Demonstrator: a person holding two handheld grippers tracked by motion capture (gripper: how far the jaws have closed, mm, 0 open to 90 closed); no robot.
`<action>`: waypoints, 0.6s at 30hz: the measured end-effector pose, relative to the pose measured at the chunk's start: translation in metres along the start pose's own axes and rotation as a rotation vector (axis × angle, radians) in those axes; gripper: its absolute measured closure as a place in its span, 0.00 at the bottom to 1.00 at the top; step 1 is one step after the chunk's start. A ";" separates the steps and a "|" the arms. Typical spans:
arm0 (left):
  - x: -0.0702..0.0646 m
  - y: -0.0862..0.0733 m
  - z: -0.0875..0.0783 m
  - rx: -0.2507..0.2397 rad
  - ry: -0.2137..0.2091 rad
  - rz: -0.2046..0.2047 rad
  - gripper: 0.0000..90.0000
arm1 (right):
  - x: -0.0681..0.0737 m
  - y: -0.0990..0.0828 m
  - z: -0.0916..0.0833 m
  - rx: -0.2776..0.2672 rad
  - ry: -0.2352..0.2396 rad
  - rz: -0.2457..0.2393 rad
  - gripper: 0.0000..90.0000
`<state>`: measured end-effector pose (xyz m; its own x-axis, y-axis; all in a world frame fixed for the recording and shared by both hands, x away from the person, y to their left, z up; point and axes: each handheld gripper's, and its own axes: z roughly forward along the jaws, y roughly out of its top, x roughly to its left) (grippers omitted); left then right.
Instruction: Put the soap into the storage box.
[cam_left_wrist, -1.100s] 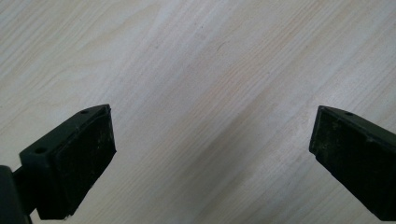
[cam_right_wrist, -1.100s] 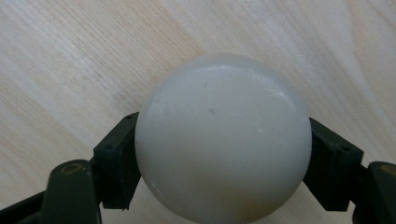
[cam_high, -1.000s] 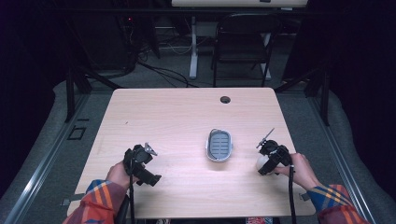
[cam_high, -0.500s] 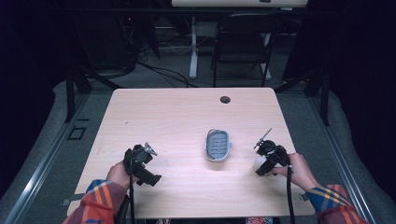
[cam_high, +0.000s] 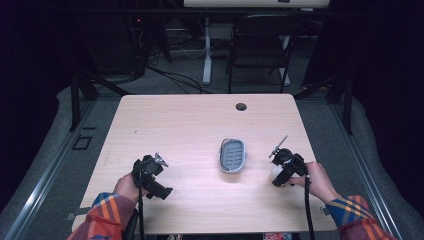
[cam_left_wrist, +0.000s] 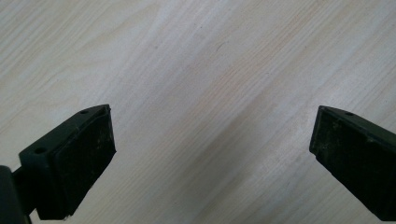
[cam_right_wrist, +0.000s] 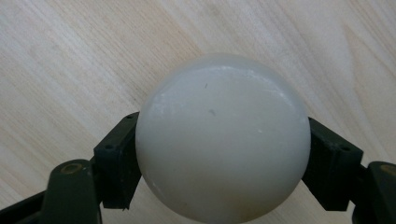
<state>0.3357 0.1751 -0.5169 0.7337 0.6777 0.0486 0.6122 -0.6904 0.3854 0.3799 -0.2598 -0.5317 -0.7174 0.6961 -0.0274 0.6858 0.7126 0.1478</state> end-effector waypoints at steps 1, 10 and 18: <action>0.000 0.000 0.000 0.001 -0.002 0.000 0.00 | 0.001 0.001 0.000 -0.003 -0.004 0.007 0.27; 0.000 0.000 0.000 0.001 0.001 0.000 0.00 | -0.004 0.010 -0.001 -0.017 -0.007 0.009 0.27; 0.000 0.000 0.000 0.001 0.000 0.001 0.00 | -0.007 0.016 -0.003 -0.002 -0.019 -0.005 0.27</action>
<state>0.3357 0.1751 -0.5171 0.7341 0.6773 0.0492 0.6119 -0.6912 0.3844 0.3957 -0.2539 -0.5260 -0.7180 0.6944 -0.0473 0.6823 0.7157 0.1494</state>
